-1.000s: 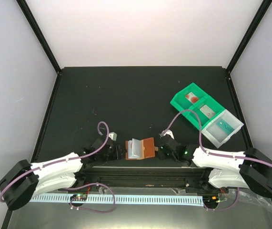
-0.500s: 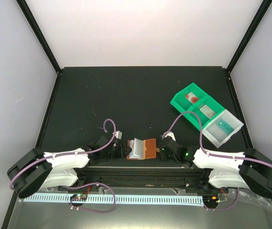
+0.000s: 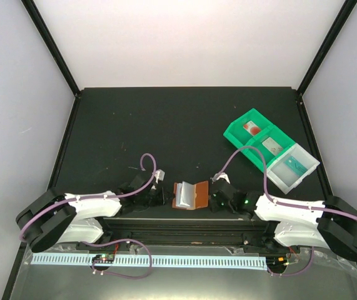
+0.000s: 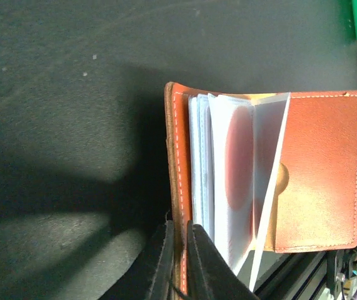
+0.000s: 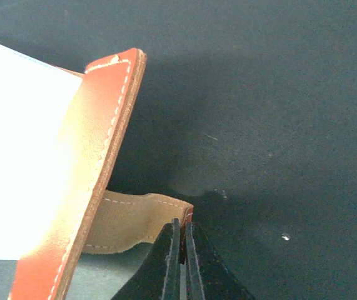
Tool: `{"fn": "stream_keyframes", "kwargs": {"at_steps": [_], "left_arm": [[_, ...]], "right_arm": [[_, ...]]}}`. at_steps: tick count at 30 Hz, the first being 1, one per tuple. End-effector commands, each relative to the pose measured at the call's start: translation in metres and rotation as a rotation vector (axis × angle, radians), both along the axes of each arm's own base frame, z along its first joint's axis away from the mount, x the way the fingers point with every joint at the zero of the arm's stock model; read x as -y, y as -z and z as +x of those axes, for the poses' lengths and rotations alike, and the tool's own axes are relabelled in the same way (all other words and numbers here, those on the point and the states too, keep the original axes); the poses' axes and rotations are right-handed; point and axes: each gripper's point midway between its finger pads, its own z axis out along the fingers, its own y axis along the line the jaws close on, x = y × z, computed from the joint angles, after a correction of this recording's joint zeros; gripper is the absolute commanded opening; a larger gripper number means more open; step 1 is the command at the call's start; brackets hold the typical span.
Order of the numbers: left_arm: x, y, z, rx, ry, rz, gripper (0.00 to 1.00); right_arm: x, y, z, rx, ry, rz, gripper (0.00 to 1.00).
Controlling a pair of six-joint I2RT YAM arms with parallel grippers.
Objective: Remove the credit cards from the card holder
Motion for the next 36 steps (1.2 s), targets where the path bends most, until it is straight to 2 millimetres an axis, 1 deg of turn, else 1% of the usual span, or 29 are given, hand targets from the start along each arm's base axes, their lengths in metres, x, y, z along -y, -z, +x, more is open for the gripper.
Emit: {"fn": "stream_keyframes", "kwargs": {"at_steps": [1, 2, 5, 7, 10, 11, 13, 15, 17, 19, 20, 21, 22, 23, 25, 26, 27, 29, 33, 35, 36], "left_arm": [[0.019, -0.026, 0.008, 0.037, 0.024, -0.098, 0.05], [0.02, -0.029, 0.008, 0.039, 0.028, -0.109, 0.02], [0.022, -0.034, 0.008, 0.049, 0.036, -0.124, 0.02], [0.022, -0.036, 0.008, 0.058, 0.037, -0.129, 0.01], [0.023, -0.038, 0.007, 0.059, 0.045, -0.138, 0.02], [0.023, -0.039, 0.006, 0.059, 0.047, -0.141, 0.02], [0.023, -0.039, 0.005, 0.059, 0.051, -0.146, 0.02], [0.022, -0.04, 0.004, 0.061, 0.05, -0.15, 0.02], [0.021, -0.041, 0.003, 0.063, 0.047, -0.155, 0.01], [0.02, -0.041, 0.003, 0.065, 0.044, -0.155, 0.02], [0.02, -0.041, 0.003, 0.065, 0.041, -0.154, 0.02], [0.019, -0.041, 0.003, 0.066, 0.039, -0.153, 0.02], [0.019, -0.041, 0.003, 0.066, 0.037, -0.153, 0.02], [0.019, -0.041, 0.003, 0.066, 0.036, -0.153, 0.01], [0.018, -0.042, 0.003, 0.066, 0.035, -0.155, 0.02], [0.018, -0.042, 0.003, 0.066, 0.034, -0.157, 0.02], [0.018, -0.042, 0.003, 0.065, 0.034, -0.156, 0.02], [0.018, -0.043, 0.003, 0.066, 0.033, -0.158, 0.01], [0.016, -0.043, 0.003, 0.065, 0.025, -0.151, 0.02], [0.012, -0.039, 0.002, 0.062, 0.011, -0.131, 0.02], [0.01, -0.038, 0.002, 0.061, 0.004, -0.123, 0.02]], "right_arm": [[-0.015, -0.025, 0.004, 0.013, -0.019, 0.068, 0.08], [-0.016, -0.028, 0.004, 0.009, -0.021, 0.068, 0.1], [-0.011, -0.034, 0.004, 0.005, -0.007, 0.043, 0.15], [-0.007, -0.042, 0.006, 0.012, 0.01, 0.028, 0.18], [0.004, -0.061, 0.011, 0.036, 0.055, -0.014, 0.27], [0.006, -0.068, 0.012, 0.043, 0.062, -0.027, 0.29], [0.006, -0.084, 0.014, 0.058, 0.063, -0.023, 0.31], [-0.001, -0.096, 0.013, 0.059, 0.043, 0.014, 0.32], [-0.017, -0.107, 0.01, 0.052, -0.011, 0.092, 0.35], [-0.036, -0.114, 0.005, 0.043, -0.065, 0.184, 0.36], [-0.043, -0.114, 0.003, 0.035, -0.084, 0.221, 0.34], [-0.051, -0.115, 0.002, 0.029, -0.106, 0.259, 0.29], [-0.057, -0.115, 0.0, 0.021, -0.123, 0.28, 0.23], [-0.063, -0.111, 0.0, 0.009, -0.133, 0.291, 0.23], [-0.068, -0.103, 0.002, -0.012, -0.137, 0.277, 0.23], [-0.069, -0.098, 0.003, -0.02, -0.134, 0.26, 0.25], [-0.069, -0.094, 0.005, -0.025, -0.126, 0.242, 0.27], [-0.065, -0.082, 0.009, -0.026, -0.093, 0.204, 0.28], [-0.048, -0.056, 0.015, -0.009, -0.027, 0.137, 0.19], [-0.046, -0.044, 0.012, -0.018, -0.035, 0.138, 0.16], [-0.048, -0.039, 0.008, -0.027, -0.056, 0.153, 0.15]]}}
